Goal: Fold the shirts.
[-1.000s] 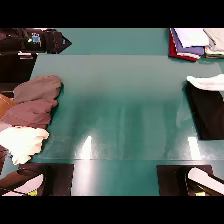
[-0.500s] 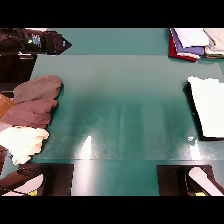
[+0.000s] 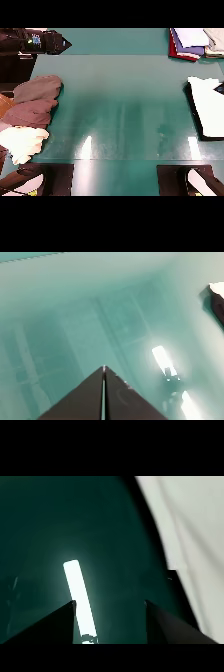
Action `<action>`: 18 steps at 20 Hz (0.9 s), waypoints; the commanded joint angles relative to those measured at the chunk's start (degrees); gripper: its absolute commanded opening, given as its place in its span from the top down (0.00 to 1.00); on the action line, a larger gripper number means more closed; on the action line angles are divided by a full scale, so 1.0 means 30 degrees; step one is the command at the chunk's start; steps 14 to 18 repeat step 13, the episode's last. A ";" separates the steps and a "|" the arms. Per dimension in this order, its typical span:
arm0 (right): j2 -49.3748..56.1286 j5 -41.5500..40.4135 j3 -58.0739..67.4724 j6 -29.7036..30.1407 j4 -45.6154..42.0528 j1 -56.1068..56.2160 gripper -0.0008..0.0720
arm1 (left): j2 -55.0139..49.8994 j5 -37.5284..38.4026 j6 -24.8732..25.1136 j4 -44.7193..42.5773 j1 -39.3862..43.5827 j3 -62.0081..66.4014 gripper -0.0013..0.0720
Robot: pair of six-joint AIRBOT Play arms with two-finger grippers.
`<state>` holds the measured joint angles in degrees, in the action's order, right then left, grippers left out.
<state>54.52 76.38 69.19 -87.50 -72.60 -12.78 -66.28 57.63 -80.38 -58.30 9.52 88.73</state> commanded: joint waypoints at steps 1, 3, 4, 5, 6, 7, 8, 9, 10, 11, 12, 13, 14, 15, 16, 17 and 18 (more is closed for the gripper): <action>0.0714 -0.0481 0.0648 0.0044 0.0102 0.5472 0.60 | 0.0015 -0.0044 -0.0058 0.0029 0.0007 0.0007 0.95; 0.1341 -0.0656 0.1239 0.0051 0.0124 0.7716 0.97 | 0.0015 -0.0044 -0.0051 0.0029 0.0007 0.0007 0.95; 0.1683 -0.0692 0.1603 0.0051 0.0131 0.8648 0.97 | 0.0015 -0.0051 -0.0058 0.0029 0.0007 0.0007 0.95; 0.1974 -0.0780 0.1923 0.0044 0.0138 0.9347 0.97 | 0.0015 -0.0044 -0.0058 0.0029 0.0007 0.0007 0.95; 0.2295 -0.0801 0.2273 0.0051 0.0131 0.9952 0.97 | 0.0015 -0.0051 -0.0051 0.0029 0.0007 0.0007 0.95; 0.2579 -0.0794 0.2572 0.0044 0.0138 1.0338 0.97 | 0.0015 -0.0051 -0.0051 0.0029 0.0007 0.0007 0.95; 0.2827 -0.0758 0.2863 0.0044 0.0146 1.0615 0.97 | 0.0015 -0.0044 -0.0051 0.0029 0.0007 0.0007 0.95; 0.3067 -0.0736 0.3140 0.0044 0.0160 1.0797 0.97 | 0.0015 -0.0044 -0.0051 0.0029 0.0007 0.0007 0.95; 0.3257 -0.0750 0.3344 0.0044 0.0197 1.0819 0.97 | 0.0015 -0.0044 -0.0051 0.0029 0.0007 0.0007 0.95; 0.3388 -0.0736 0.3490 0.0044 0.0226 1.0819 0.97 | 0.0015 -0.0051 -0.0058 0.0029 0.0007 0.0007 0.95; 0.3388 -0.0787 0.3497 0.0044 0.0211 1.0819 0.97 | 0.0015 -0.0044 -0.0058 0.0029 0.0007 0.0007 0.95; 0.3373 -0.0801 0.3497 0.0044 0.0211 1.0819 0.97 | 0.0015 -0.0051 -0.0051 0.0029 0.0007 0.0007 0.95; 0.3373 -0.0801 0.3497 0.0044 0.0211 1.0819 0.97 | 0.0015 -0.0051 -0.0051 0.0029 0.0007 0.0007 0.95; 0.3373 -0.0801 0.3497 0.0044 0.0211 1.0819 0.97 | 0.0015 -0.0051 -0.0051 0.0029 0.0007 0.0007 0.95; 0.3373 -0.0801 0.3497 0.0044 0.0211 1.0819 0.97 | 0.0015 -0.0051 -0.0051 0.0029 0.0007 0.0007 0.95; 0.3373 -0.0801 0.3497 0.0044 0.0211 1.0819 0.97 | 0.0015 -0.0051 -0.0051 0.0029 0.0007 0.0007 0.95; 0.3373 -0.0801 0.3497 0.0044 0.0211 1.0819 0.97 | 0.0015 -0.0051 -0.0051 0.0029 0.0007 0.0007 0.95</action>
